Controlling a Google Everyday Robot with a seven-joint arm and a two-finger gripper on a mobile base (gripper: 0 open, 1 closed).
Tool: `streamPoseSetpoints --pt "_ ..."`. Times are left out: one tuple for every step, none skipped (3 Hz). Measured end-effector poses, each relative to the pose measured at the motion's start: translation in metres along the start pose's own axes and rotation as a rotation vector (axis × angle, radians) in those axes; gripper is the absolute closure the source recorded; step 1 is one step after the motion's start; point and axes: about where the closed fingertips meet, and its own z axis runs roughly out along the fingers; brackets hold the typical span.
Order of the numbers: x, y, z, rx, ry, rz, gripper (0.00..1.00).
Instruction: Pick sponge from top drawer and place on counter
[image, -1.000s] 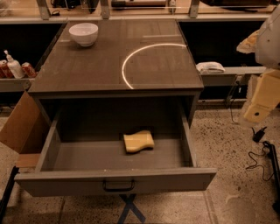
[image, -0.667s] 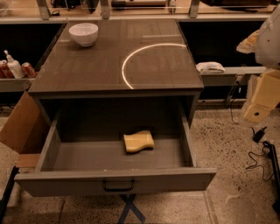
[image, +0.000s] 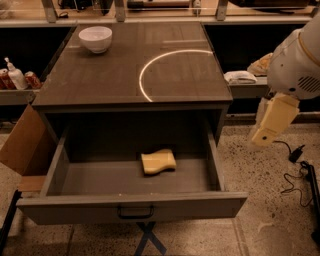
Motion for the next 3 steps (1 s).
streamPoseSetpoints --pt "-0.013 0.009 0.038 -0.073 -0.101 0.012 0.0" --pt "-0.013 0.009 0.038 -0.073 -0.101 0.012 0.0" --pt "-0.018 0.013 0.069 -0.109 -0.12 -0.024 0.0"
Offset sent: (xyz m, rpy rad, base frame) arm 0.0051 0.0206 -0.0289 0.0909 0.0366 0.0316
